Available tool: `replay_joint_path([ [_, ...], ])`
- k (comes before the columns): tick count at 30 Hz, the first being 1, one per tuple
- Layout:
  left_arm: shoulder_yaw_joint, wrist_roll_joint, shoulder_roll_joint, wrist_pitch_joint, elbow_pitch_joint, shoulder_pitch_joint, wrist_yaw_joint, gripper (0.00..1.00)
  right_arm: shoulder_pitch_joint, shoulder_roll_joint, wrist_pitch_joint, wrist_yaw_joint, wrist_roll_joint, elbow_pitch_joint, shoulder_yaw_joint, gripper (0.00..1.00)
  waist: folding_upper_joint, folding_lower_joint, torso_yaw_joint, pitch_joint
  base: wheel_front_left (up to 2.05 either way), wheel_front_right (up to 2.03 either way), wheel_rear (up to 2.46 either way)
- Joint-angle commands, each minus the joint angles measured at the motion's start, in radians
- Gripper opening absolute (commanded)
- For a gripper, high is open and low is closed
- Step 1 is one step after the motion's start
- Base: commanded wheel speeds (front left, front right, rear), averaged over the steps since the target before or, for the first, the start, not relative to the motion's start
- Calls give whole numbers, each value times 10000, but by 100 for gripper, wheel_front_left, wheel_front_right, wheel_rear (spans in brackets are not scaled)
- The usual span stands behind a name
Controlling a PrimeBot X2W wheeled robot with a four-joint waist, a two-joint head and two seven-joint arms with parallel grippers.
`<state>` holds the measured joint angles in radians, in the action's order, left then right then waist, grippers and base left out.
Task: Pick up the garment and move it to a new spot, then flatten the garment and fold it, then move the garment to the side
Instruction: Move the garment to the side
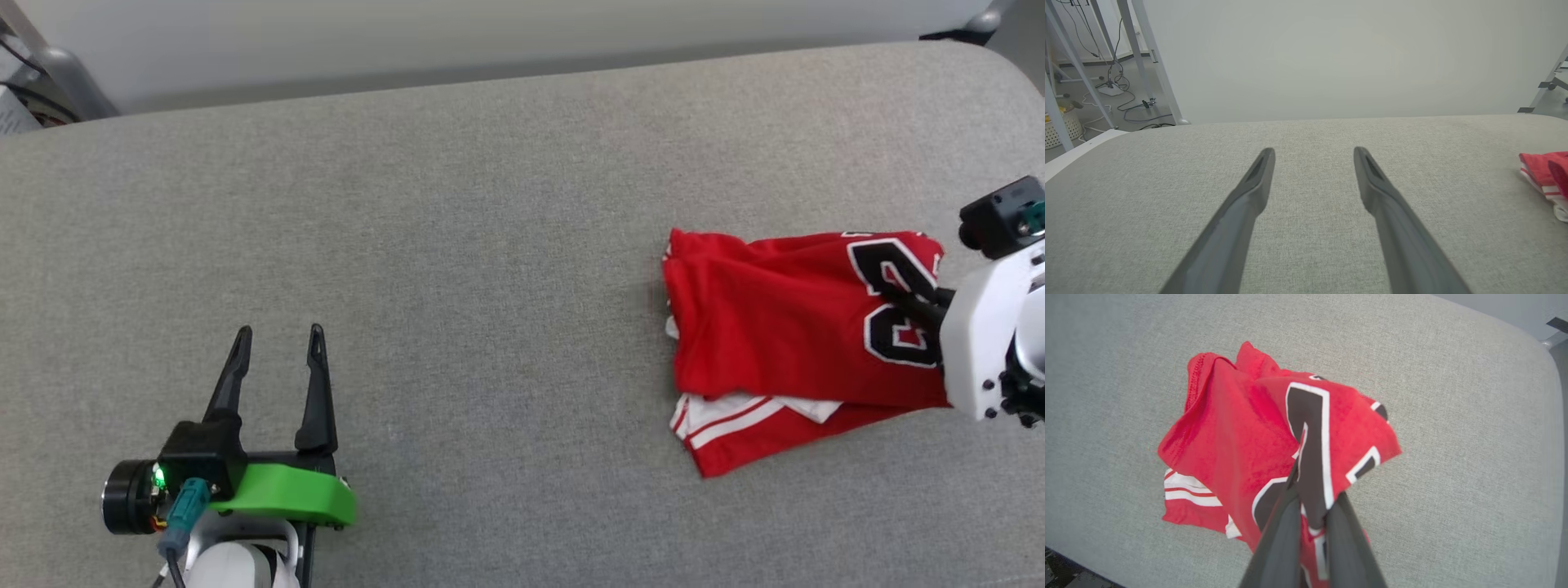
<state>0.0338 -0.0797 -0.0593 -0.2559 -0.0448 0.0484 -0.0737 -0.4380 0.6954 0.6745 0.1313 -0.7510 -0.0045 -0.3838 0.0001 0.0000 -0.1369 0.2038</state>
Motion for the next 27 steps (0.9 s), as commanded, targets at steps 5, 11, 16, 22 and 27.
replay_joint_path([
  [5, 154, 107, -218, -59, 411, 421, -67, 100, -744, 411, -15, -6, 776, 844, 626, 0, -1, 0, -221, 1440, 0, 0, 0],
  [11, 174, 130, -372, -59, 917, 928, -160, 100, -1619, 1003, -57, -6, 1780, 2258, 1530, 0, -1, 0, -17, 2480, 0, 0, 0],
  [16, 182, 158, -455, -59, 1290, 1233, -199, 100, -2368, 1115, -270, -6, 2384, 3459, 2531, 0, -1, 0, 89, 3127, 0, 0, 0],
  [22, 134, 183, -513, -59, 1516, 1642, -244, 100, -3000, 799, -744, -6, 3666, 4738, 4154, 0, -1, 0, 327, 3736, 0, 0, 0],
  [27, 134, 192, -494, -59, 1472, 1725, -232, 100, -3180, 347, -1136, -6, 4609, 5160, 5000, 0, -1, 0, 407, 3719, 0, 0, 0],
])
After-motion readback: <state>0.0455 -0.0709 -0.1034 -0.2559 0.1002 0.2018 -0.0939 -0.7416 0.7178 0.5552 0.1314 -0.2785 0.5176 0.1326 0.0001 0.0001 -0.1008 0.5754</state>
